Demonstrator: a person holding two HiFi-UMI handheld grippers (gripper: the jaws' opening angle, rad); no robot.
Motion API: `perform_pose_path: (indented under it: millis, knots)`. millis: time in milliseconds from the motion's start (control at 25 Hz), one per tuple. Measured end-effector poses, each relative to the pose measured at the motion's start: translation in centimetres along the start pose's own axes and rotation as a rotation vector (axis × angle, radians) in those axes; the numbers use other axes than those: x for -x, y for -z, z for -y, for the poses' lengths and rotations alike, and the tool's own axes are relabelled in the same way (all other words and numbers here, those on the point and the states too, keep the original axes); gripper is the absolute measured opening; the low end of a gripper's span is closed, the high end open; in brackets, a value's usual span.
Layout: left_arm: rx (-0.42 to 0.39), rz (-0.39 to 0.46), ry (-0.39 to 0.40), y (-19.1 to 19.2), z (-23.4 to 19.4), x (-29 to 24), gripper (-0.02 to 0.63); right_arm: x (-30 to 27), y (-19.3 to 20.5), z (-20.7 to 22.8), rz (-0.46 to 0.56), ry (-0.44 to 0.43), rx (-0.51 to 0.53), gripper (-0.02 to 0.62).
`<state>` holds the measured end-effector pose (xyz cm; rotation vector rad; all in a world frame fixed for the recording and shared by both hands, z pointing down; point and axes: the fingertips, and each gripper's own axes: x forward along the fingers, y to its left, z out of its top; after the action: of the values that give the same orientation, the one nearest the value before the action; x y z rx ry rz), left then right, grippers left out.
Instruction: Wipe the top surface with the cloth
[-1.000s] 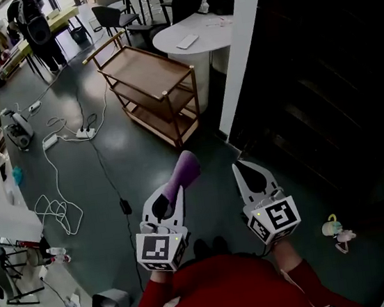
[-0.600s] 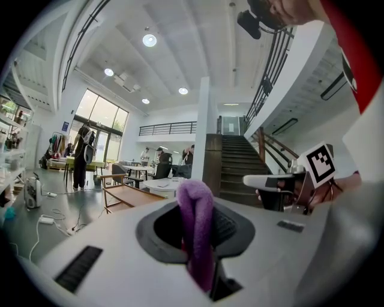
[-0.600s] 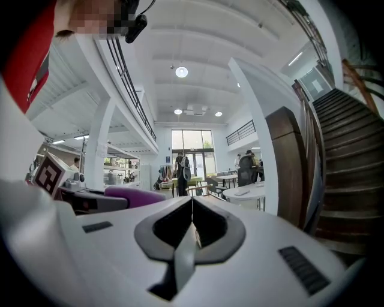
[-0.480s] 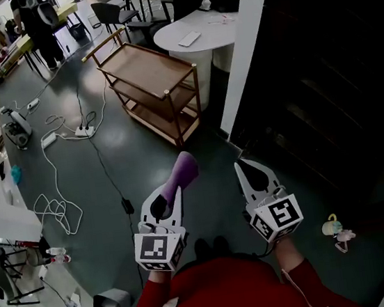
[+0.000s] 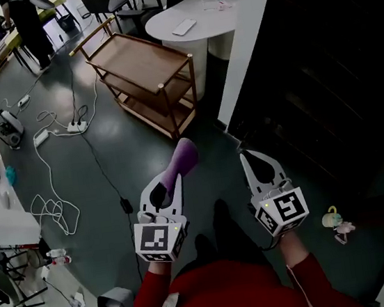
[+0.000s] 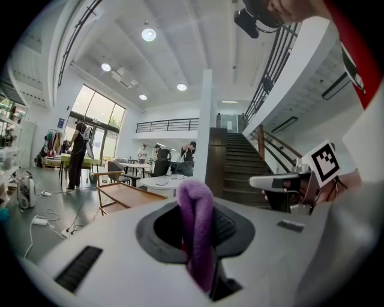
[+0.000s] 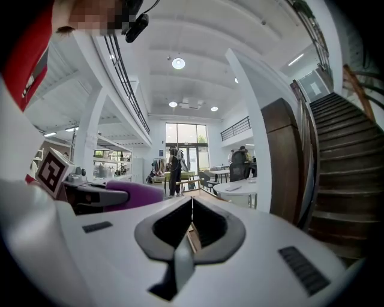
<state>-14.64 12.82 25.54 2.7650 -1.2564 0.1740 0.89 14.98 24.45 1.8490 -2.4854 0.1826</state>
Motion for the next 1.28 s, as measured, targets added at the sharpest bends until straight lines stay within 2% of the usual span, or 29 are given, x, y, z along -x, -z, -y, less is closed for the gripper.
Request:
perform_pose_path:
  millis: [240,520,680,960,1120,1280]
  knots:
    - [0.017,-0.016,-0.032,0.1,-2.0,-6.6,0.064,-4.7,-0.1,4.8,0.009,-0.004,-0.025,0.012]
    - [0.049,-0.029,-0.096,-1.8,-4.7,-16.0,0.064,-11.7,-2.6,10.9,0.009,-0.073,-0.024,0.012]
    - [0.038,-0.053,-0.091,-2.5,-4.8,-20.8,0.064,-14.9,-3.8,13.2,0.005,-0.111,-0.034,0.012]
    - [0.016,-0.055,-0.083,-3.5,-5.9,-25.6,0.064,-19.2,-3.9,15.0,0.009,-0.135,-0.035,0.012]
    - [0.049,-0.052,-0.098,-3.3,-7.0,-27.3,0.064,-20.7,-4.5,15.4,-0.003,-0.141,-0.022,0.012]
    - [0.085,-0.061,-0.095,-2.2,-8.0,-30.5,0.064,-20.8,-3.4,15.8,-0.06,-0.12,-0.035,0.012]
